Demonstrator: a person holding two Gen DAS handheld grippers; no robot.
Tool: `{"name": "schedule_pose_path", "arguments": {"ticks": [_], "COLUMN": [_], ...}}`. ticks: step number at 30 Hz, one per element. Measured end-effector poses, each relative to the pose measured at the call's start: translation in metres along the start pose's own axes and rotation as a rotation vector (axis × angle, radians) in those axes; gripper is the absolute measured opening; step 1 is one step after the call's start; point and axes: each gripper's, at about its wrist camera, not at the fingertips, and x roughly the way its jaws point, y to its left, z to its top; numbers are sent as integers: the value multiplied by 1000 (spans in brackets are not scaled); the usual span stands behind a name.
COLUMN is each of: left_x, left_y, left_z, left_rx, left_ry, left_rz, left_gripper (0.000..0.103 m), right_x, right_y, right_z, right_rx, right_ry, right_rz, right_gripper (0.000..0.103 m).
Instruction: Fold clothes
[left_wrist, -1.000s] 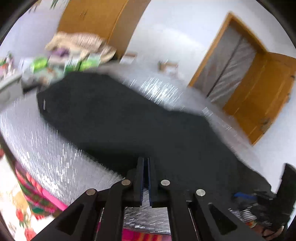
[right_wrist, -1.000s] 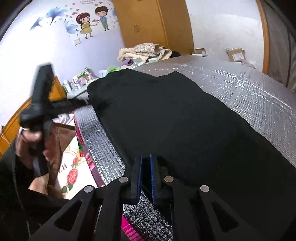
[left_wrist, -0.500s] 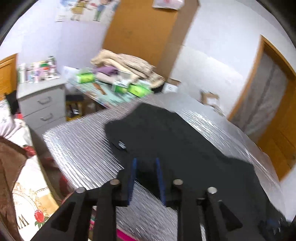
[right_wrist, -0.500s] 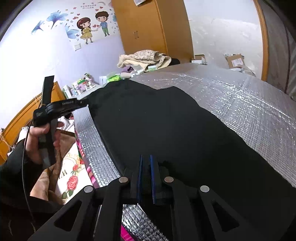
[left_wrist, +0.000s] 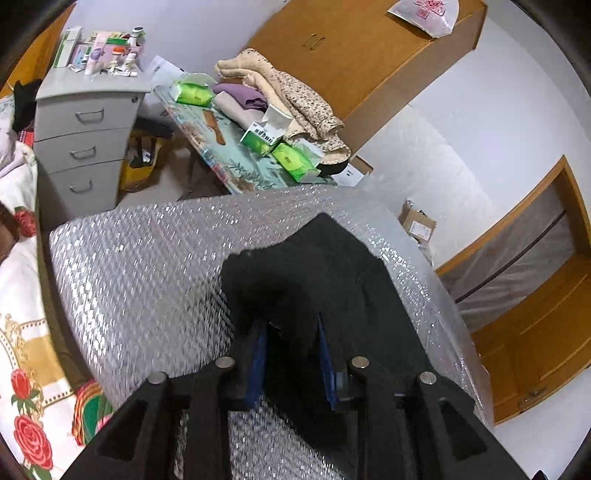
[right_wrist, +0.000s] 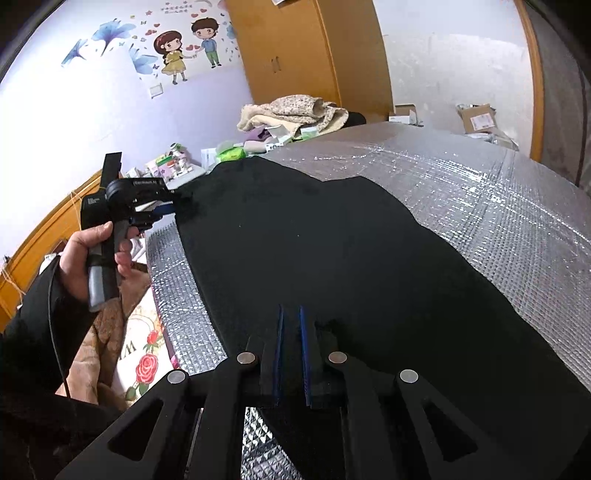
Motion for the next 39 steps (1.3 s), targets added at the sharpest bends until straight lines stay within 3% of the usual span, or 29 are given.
{"name": "schedule_pose_path", "arguments": {"ticks": [2, 5, 7, 11, 13, 19, 22, 26, 28, 30, 35, 39], "left_x": [-14, -43, -44, -5, 0, -30, -43, -31, -25, -20, -5, -4], "left_y": [-20, -58, -66, -18, 0, 2, -7, -33, -34, -34, -35, -49], "left_z": [0, -12, -20, -9, -9, -8, -6, -10, -8, -7, -3, 0], "left_rx": [129, 381, 479, 290, 230, 210, 215, 354, 348, 342, 326, 361], "left_ry": [-89, -263, -301, -96, -52, -144, -179, -132, -119, -106, -75, -92], "left_rz": [10, 20, 43, 111, 92, 135, 116, 43, 57, 71, 106, 88], "left_gripper": [12, 11, 11, 13, 20, 20, 19, 19, 19, 6, 2, 3], "right_x": [2, 5, 7, 9, 9, 5, 3, 5, 9, 15, 36, 49], "right_y": [0, 1, 1, 2, 3, 4, 4, 0, -3, -8, -46, -92], "right_z": [1, 2, 2, 3, 4, 8, 12, 20, 29, 40, 56, 54], "right_rx": [2, 2, 4, 11, 15, 30, 41, 70, 87, 121, 304, 607], "right_ry": [5, 15, 19, 24, 26, 21, 10, 5, 13, 10, 47, 90], "right_rz": [0, -5, -5, -7, -14, -20, -20, -17, -27, -36, -56, 30], "right_gripper": [9, 9, 9, 9, 9, 9, 9, 16, 16, 16, 16, 16]}}
